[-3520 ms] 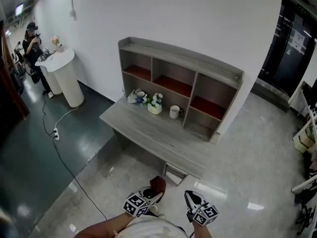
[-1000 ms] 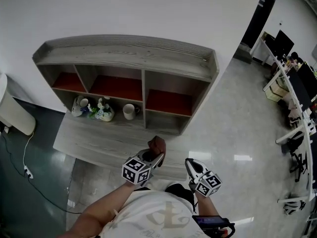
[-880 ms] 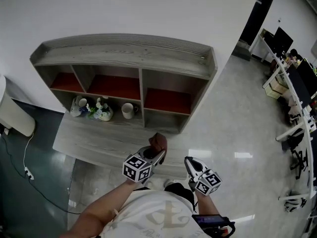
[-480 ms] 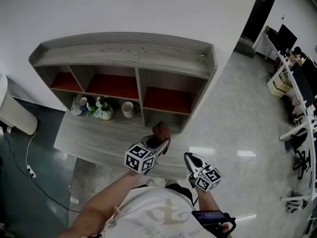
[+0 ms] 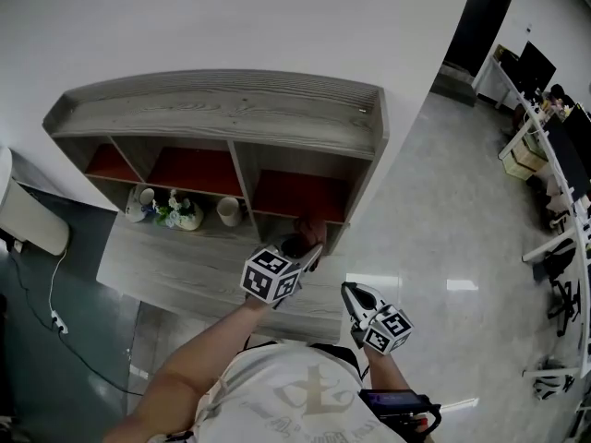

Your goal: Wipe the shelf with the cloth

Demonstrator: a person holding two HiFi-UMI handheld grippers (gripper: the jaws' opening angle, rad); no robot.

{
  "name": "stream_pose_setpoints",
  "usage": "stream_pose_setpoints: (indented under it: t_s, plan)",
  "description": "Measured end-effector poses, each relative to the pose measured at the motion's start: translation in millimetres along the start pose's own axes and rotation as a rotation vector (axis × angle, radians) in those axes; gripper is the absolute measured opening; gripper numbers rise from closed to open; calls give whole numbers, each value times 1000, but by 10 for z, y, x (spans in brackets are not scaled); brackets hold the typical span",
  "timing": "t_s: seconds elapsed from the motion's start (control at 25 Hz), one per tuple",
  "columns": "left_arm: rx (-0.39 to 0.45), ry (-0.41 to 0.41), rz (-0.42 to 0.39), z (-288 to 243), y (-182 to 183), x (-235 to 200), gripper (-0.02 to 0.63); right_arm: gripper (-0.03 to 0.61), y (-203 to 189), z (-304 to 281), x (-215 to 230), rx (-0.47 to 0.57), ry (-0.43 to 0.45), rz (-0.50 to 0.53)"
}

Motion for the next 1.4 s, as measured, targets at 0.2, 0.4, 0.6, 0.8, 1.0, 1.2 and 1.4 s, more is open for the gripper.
stream_pose_setpoints:
  t_s: [0.2,0.4,0.6,0.8,1.0,1.2,1.4]
  plan:
    - [-43,4,-9,-328,373,-152,107,5,0,47,168,-6,-1,-22]
    - [-155,-13,-43,-698,645,-271,107,5,-29,121,310,-13,-5,-43]
    - [-224,-10,-63,-976,790,-406,106,5,-65,193,455,-10,-20,-71]
    - [-299,1,-89,-1128,863,-482,104,5,-100,217,572,-14,-29,-97]
    - [-350,0,-68,-1197,851,-542,103,5,-68,192,628,-14,-30,-105]
    - [-374,42,-35,-1152,829,-627,101,5,-39,114,642,-22,-26,-104]
    - [-365,103,34,-1015,781,-814,101,5,-33,2,612,-34,-7,-94]
Point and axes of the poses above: the fingertips, and each gripper's own axes: z backward along the fingers, x to its right, y out of its top, the point moved 6 cm from there along z, backward along the fingers, and after that the axes turned 10 degrees about -x, right-handed, at the moved point
